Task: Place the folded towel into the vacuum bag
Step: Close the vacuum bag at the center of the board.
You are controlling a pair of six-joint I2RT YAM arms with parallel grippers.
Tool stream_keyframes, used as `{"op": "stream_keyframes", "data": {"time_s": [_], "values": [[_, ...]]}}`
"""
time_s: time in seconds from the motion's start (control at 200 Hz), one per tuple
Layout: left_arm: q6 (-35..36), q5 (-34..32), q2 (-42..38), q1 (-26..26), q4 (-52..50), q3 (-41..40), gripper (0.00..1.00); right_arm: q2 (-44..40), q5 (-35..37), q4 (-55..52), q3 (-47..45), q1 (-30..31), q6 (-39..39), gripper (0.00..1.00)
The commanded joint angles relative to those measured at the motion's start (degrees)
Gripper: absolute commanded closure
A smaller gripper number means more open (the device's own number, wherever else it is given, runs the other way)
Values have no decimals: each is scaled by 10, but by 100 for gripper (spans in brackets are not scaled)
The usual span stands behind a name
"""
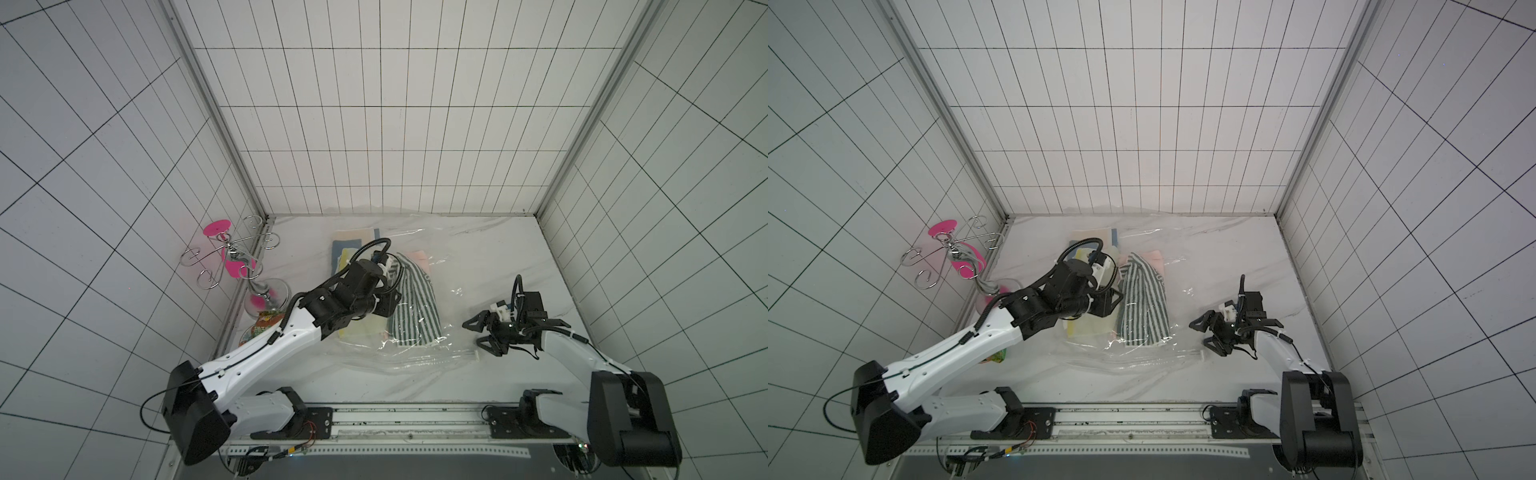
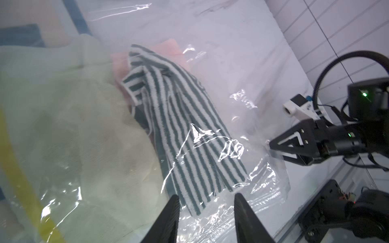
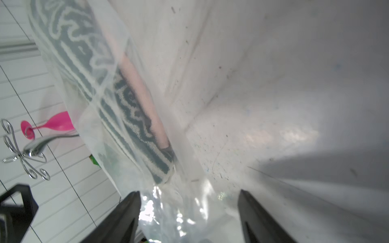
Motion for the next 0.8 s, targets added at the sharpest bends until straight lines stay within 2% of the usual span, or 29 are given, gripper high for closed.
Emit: {"op": "stream_keyframes", "data": {"time_s": [0.0, 0.05, 0.11, 0.235, 0.35, 0.485, 0.585, 0.69, 0.795], "values": [[64, 22, -8, -11, -6, 0, 55, -6, 129, -68, 40, -7, -19, 3], [63, 39, -11, -12, 3, -2, 56, 11, 165, -77, 58, -7, -32, 1], [70, 60, -18, -13, 14, -3, 55, 45, 172, -80, 74, -8, -49, 1], [96, 59, -33, -17, 25, -3, 53, 106, 90, -40, 65, -11, -57, 0], [117, 43, -49, -17, 35, -7, 49, 97, 44, 12, 33, -11, -39, 4], [122, 43, -61, -17, 46, -7, 42, 83, 13, 24, 23, -11, -46, 12], [124, 66, -61, -17, 51, -3, 42, 88, -10, 41, 16, -12, -48, 24], [131, 82, -66, -17, 46, -3, 42, 85, -62, 82, 0, -12, -30, 44], [153, 69, -74, -17, 17, -3, 43, 43, -102, 102, -11, -12, 3, 63]]}}
